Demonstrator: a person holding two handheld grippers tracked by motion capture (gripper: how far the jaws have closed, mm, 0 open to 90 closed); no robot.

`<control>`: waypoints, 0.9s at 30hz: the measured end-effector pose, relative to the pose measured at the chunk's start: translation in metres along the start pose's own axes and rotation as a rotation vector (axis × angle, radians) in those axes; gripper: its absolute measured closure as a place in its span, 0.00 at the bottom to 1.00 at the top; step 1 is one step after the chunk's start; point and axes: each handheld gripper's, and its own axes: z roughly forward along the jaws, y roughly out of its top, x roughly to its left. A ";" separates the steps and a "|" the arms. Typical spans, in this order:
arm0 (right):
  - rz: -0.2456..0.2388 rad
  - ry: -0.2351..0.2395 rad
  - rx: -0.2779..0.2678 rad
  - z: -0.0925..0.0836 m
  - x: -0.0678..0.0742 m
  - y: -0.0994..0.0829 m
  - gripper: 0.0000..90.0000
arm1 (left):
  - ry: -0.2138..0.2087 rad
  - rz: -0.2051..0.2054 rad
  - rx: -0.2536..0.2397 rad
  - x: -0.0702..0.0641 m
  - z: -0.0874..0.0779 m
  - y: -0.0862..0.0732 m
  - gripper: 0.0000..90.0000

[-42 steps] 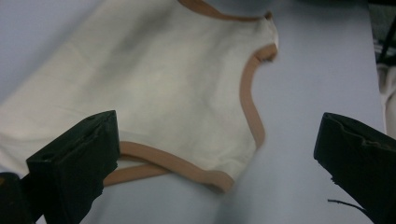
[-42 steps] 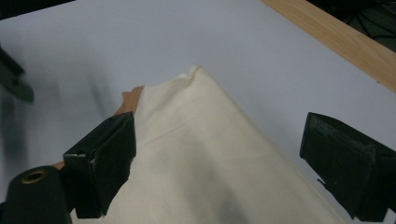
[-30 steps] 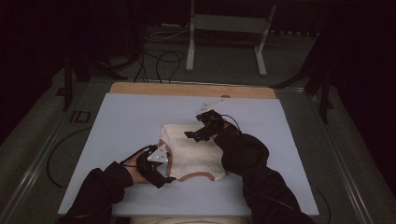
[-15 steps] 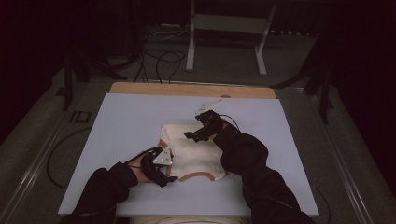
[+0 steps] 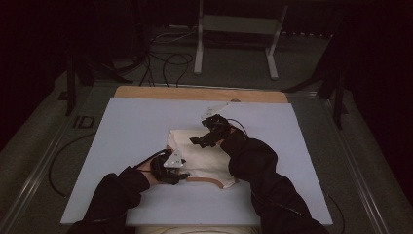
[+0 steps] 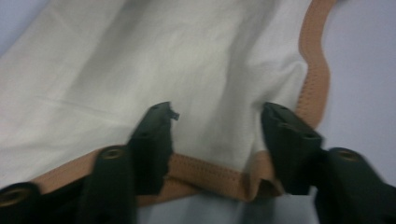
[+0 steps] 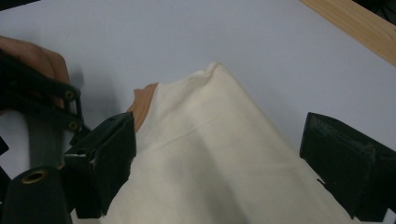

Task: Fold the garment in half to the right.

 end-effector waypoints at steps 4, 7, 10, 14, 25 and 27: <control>-0.002 0.005 0.002 0.004 -0.001 0.002 0.12 | -0.017 -0.021 -0.005 0.003 0.003 0.001 0.69; -0.002 0.009 0.001 0.008 -0.001 0.004 0.12 | -0.040 -0.034 -0.013 0.004 0.004 0.001 0.79; -0.002 0.014 0.004 0.013 -0.002 0.007 0.12 | -0.052 -0.046 -0.018 0.005 0.004 0.001 0.84; -0.009 0.022 0.007 0.021 -0.005 0.011 0.15 | -0.043 -0.050 -0.008 0.005 0.004 0.002 0.90; 0.024 0.045 0.016 0.053 -0.010 0.020 0.15 | -0.024 -0.038 -0.002 0.002 0.004 0.002 0.92; 0.021 0.041 0.016 0.060 -0.009 0.021 0.15 | -0.025 -0.043 -0.007 0.002 0.004 0.002 0.92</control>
